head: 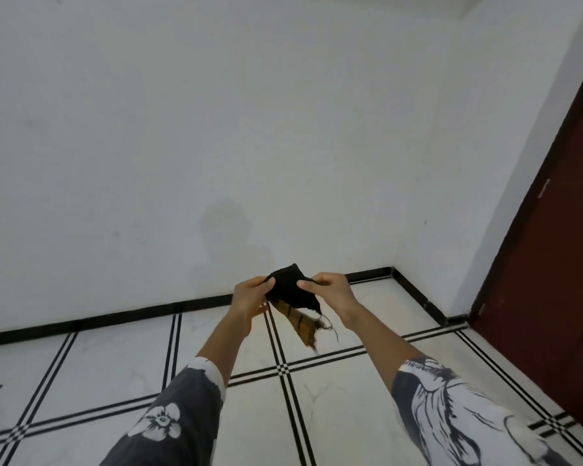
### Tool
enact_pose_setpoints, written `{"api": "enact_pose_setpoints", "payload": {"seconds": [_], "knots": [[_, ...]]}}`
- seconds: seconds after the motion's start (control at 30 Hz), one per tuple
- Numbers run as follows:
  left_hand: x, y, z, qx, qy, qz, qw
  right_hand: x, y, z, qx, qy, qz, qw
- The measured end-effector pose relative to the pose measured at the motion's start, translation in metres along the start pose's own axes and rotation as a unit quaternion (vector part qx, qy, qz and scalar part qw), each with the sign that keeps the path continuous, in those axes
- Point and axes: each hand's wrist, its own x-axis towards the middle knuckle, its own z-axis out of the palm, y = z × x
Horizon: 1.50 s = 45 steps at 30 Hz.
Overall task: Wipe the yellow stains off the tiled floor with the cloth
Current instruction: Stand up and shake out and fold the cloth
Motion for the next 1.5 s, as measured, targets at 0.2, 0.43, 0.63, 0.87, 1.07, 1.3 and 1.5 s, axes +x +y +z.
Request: {"api": "enact_pose_setpoints", "payload": {"seconds": [0.2,0.43,0.63,0.87,1.07,1.3,1.5], "knots": [[-0.054,-0.001,0.038,0.083,0.063,0.098,0.99,-0.041,0.007,-0.02,0.136,0.013,0.085,0.987],[-0.105,0.012,0.056,0.127,0.012,0.087,0.988,-0.074,-0.007,-0.026,0.178,-0.053,0.12,0.975],[-0.123,0.017,0.029,0.056,0.088,0.052,0.993,-0.1,-0.021,-0.013,0.207,-0.069,0.125,0.968],[-0.145,0.037,-0.02,0.069,0.07,0.05,0.994,-0.123,-0.013,-0.006,-0.021,0.134,0.042,0.99],[-0.173,0.051,-0.006,0.031,0.052,0.008,0.998,-0.162,-0.049,0.017,0.13,-0.012,0.059,0.99],[-0.191,0.072,-0.009,-0.039,-0.003,0.012,0.999,-0.169,-0.066,0.014,0.092,-0.064,-0.022,0.993],[-0.192,0.066,-0.012,-0.079,0.04,0.027,0.996,-0.158,-0.06,-0.005,0.151,0.022,0.001,0.988]]}}
